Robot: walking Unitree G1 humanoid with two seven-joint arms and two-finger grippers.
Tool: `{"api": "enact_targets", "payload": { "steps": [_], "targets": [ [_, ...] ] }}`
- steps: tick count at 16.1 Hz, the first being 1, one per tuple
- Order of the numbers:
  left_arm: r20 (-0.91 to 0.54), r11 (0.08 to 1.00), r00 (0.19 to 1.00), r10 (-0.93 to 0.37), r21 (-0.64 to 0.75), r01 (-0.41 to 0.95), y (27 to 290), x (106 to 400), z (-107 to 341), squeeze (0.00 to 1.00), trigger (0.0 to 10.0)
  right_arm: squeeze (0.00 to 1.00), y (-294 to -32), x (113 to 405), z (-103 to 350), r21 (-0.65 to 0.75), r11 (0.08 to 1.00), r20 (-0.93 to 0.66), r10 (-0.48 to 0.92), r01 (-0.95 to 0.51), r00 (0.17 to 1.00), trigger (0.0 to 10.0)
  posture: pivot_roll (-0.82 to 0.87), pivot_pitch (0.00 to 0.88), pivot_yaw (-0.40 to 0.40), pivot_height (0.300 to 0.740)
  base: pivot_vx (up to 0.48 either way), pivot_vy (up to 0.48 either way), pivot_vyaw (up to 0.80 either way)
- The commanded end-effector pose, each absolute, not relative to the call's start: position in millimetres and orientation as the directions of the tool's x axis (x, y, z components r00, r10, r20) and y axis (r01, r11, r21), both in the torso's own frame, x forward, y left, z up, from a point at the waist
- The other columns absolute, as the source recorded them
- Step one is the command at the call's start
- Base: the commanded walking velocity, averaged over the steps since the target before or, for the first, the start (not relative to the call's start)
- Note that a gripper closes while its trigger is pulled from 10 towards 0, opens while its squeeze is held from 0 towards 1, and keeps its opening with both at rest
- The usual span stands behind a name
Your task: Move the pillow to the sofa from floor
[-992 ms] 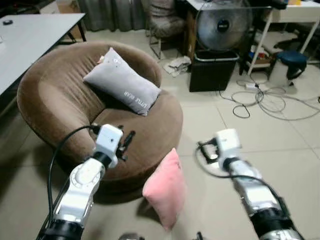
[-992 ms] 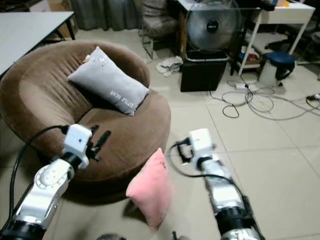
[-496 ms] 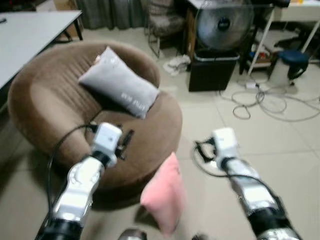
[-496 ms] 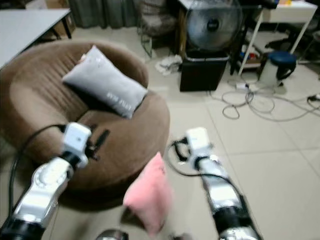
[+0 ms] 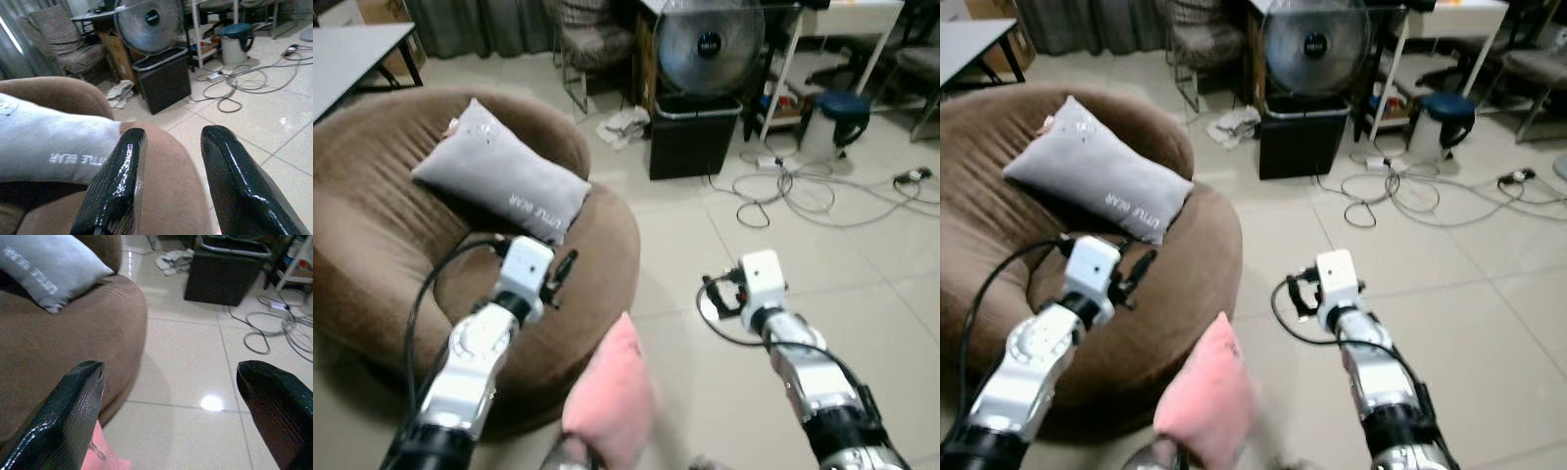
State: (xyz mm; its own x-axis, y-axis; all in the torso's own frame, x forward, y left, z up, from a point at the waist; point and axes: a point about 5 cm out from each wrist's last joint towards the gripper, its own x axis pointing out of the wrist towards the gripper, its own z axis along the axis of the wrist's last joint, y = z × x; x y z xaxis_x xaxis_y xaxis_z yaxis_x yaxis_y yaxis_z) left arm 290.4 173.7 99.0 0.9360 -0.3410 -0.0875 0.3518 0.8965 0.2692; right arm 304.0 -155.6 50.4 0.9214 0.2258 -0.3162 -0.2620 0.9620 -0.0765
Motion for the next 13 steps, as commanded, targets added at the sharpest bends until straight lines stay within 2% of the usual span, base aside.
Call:
{"api": "enact_targets", "payload": {
  "steps": [1, 11, 13],
  "targets": [
    [-0.114, 0.903, 0.947, -0.301, 0.285, 0.321, 182.3, 289.2, 95.4, 0.0, 10.0, 0.0, -146.0, 304.9, 51.9, -0.068, 0.954, -0.31, 0.258, -0.291, 0.915, 10.0, 0.12, 0.0, 0.016, 0.687, 0.0, 0.0, 0.0],
    [-0.122, 0.896, 0.941, -0.316, 0.289, 0.338, 177.2, 285.8, 91.1, 0.0, 10.0, 0.0, -148.8, 302.7, 50.7, -0.074, 0.953, -0.319, 0.256, -0.294, 0.913, 10.0, 0.12, 0.0, 0.008, 0.687, 0.0, 0.0, 0.0],
    [-0.121, 0.898, 0.942, -0.313, 0.286, 0.335, 177.4, 286.6, 91.1, 0.0, 10.0, 0.0, -149.2, 302.3, 50.3, -0.073, 0.954, -0.321, 0.255, -0.292, 0.912, 10.0, 0.11, 0.0, 0.005, 0.675, 0.0, 0.0, 0.0]
  ]
}}
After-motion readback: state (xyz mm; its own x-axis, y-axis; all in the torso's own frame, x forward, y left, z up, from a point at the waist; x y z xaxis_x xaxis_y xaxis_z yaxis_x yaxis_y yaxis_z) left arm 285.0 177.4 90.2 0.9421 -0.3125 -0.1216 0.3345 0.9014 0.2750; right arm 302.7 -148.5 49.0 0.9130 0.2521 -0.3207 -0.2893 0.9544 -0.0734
